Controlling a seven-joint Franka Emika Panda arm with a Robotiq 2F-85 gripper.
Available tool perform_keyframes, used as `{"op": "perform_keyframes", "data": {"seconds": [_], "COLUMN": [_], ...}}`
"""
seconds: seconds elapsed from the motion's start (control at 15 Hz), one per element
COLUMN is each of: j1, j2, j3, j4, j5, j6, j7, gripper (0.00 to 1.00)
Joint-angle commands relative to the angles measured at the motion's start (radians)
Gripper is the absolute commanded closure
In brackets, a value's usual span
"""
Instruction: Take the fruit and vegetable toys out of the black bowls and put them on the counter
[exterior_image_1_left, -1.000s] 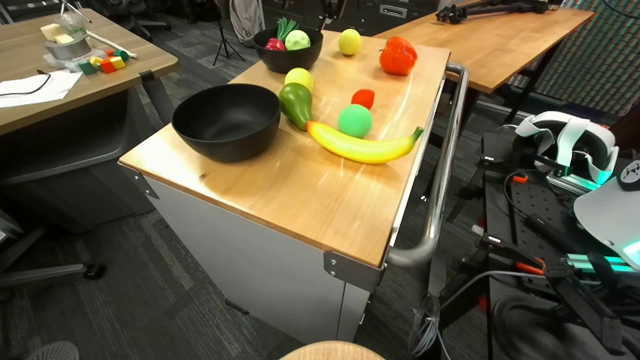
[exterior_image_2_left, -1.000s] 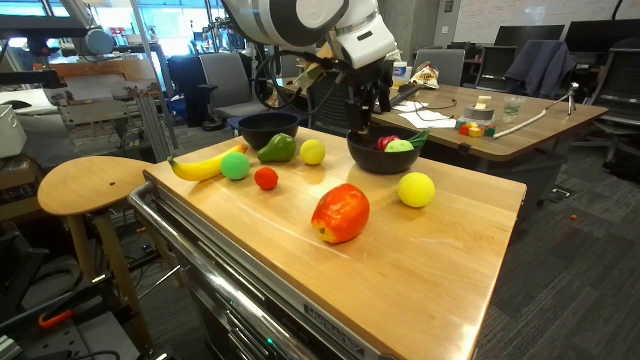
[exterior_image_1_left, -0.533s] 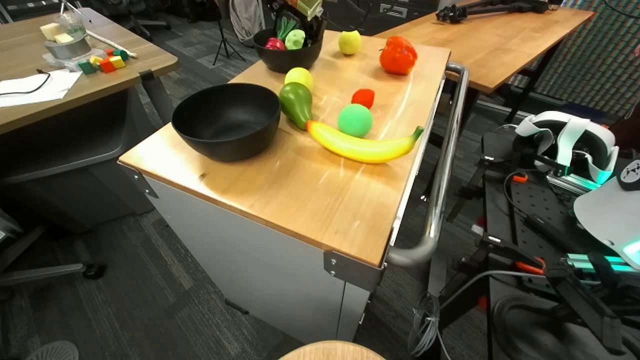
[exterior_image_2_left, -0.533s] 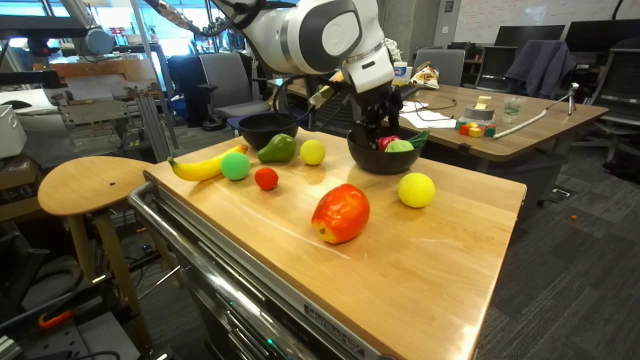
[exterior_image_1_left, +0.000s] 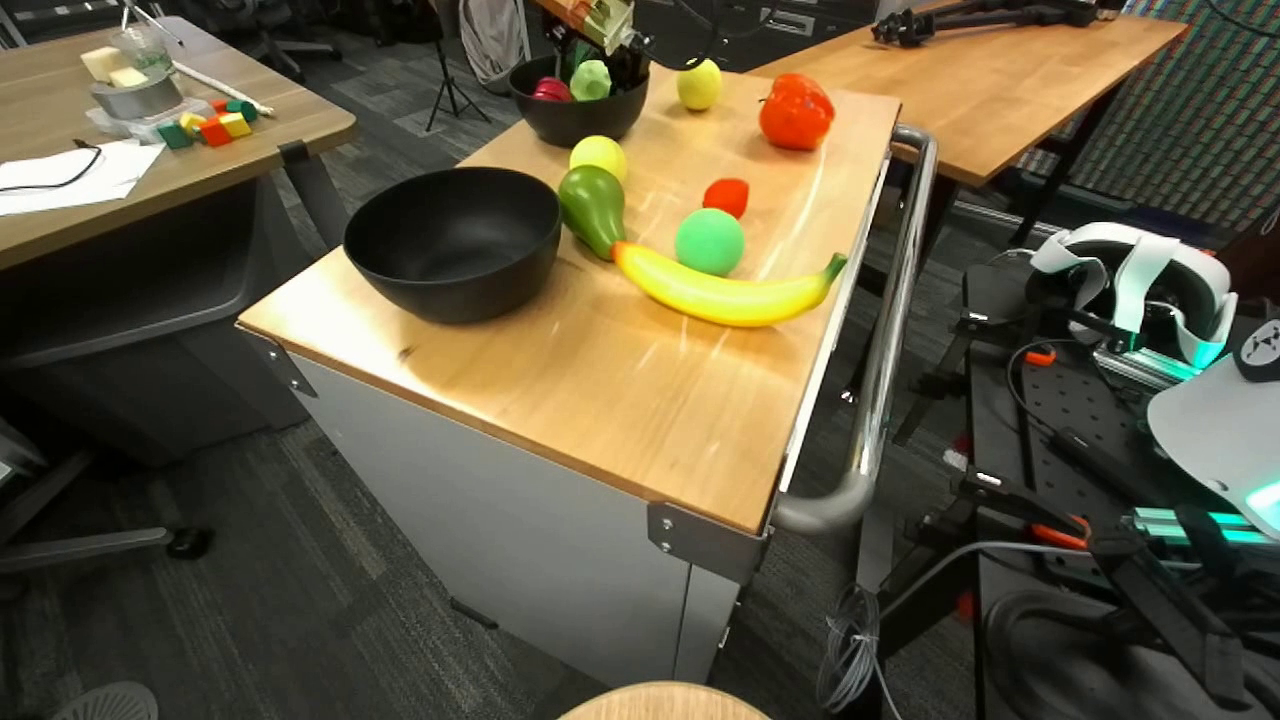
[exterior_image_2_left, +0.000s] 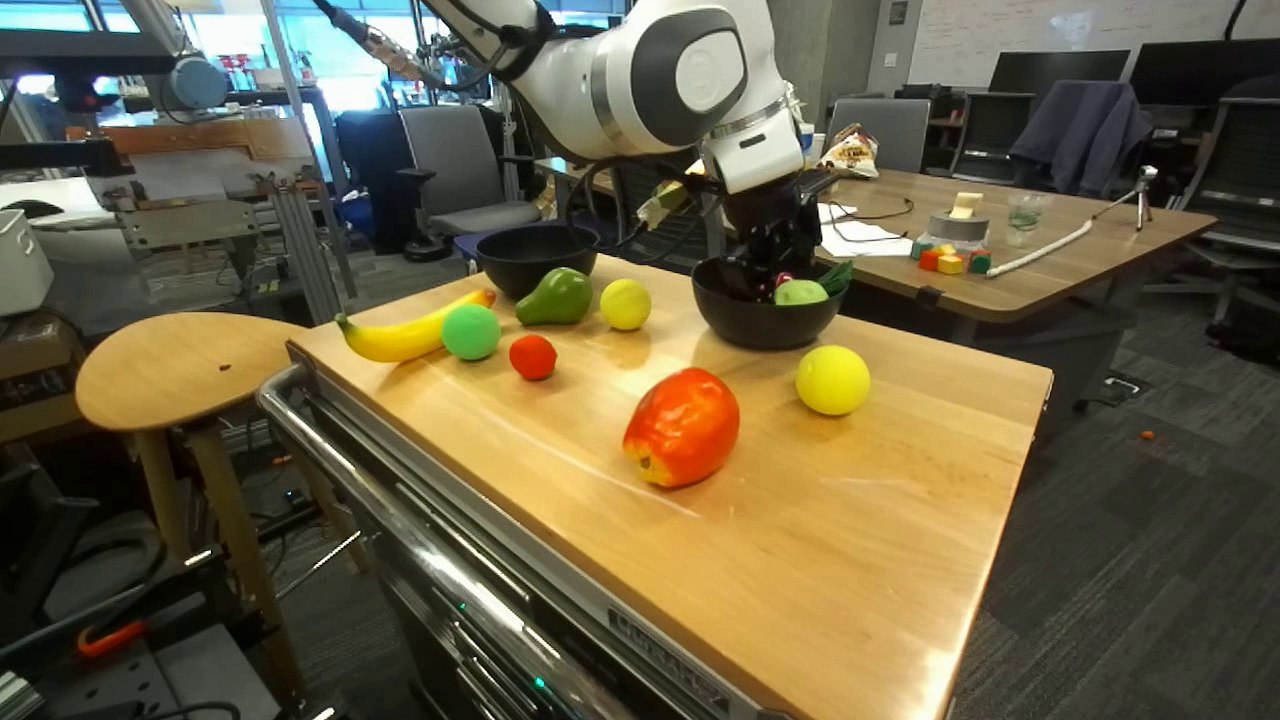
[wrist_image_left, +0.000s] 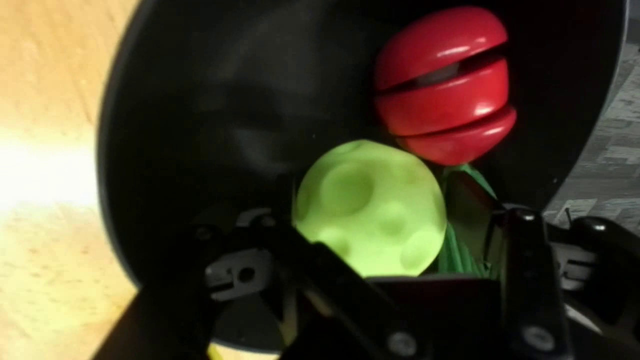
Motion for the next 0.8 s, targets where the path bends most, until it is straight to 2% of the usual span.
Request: {"op": "perform_keyframes", "data": {"seconds": [0.0,0.07,0.2,0.4,0.73], "j1": [0.007,0.005,0.0,-0.009,-0.031], "j2": [0.018,0.014,0.001,-0.037,-0.16], "j3": [-0.013,-0.01,-0.002,0.017,0.069], "j4": [0.049,0.05,0.044,0.02,-0.05], "j5": [-0.034,-0.033,-0.027,-0.014,0.014], "j6": [-0.047,-0.053,-0.061,-0.061,-0.043], "j7": [0.036,0.034,0.025,-0.001,-0.077], "gripper": [0.57,0.63,0.67,0.8,0.88]}}
